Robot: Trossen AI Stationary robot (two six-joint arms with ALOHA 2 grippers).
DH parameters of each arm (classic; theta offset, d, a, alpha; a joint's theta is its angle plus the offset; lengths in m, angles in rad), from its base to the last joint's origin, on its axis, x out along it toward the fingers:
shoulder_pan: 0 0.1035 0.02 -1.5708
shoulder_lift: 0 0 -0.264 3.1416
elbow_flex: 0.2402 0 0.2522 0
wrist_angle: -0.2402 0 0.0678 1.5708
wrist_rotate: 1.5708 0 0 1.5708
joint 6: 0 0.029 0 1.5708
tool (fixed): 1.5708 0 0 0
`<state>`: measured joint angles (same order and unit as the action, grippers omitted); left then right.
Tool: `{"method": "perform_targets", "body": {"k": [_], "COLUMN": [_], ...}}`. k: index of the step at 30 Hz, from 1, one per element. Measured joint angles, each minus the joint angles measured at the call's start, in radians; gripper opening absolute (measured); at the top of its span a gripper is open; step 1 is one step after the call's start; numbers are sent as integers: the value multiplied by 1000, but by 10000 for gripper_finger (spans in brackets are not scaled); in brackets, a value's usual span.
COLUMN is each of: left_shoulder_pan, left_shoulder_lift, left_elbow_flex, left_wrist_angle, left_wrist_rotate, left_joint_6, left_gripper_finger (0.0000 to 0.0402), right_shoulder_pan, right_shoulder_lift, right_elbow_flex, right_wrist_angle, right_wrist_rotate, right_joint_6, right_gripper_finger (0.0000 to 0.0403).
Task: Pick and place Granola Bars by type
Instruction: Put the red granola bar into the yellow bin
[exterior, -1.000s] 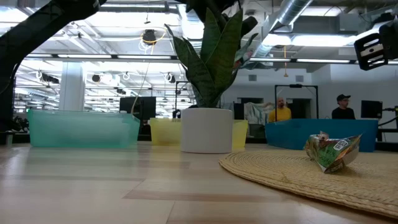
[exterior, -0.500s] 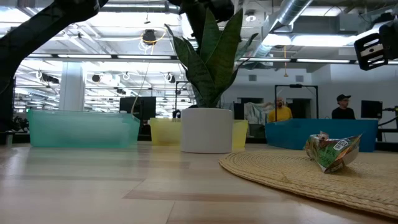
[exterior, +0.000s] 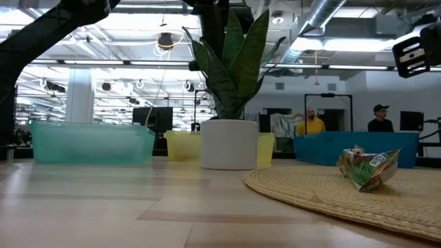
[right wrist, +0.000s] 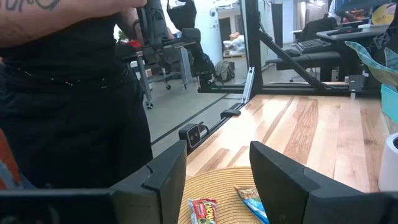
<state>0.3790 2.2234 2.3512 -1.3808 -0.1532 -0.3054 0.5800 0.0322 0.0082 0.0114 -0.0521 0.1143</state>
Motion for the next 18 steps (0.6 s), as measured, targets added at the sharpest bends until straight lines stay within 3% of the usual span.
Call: {"method": "perform_targets", "body": {"k": [18], "left_shoulder_pan": [3], "left_shoulder_lift": [-3], "left_elbow_flex": [-44], "left_wrist_angle": [-20], "left_wrist_rotate": [-17], "left_joint_6": [-2], "left_gripper_finger": [20], "right_shoulder_pan": [0], "right_shoulder_lift": [0], "right_elbow_flex": [0], "right_wrist_angle": [0], "right_wrist_rotate": [0], "right_joint_6": [0], "right_gripper_finger": [169]}}
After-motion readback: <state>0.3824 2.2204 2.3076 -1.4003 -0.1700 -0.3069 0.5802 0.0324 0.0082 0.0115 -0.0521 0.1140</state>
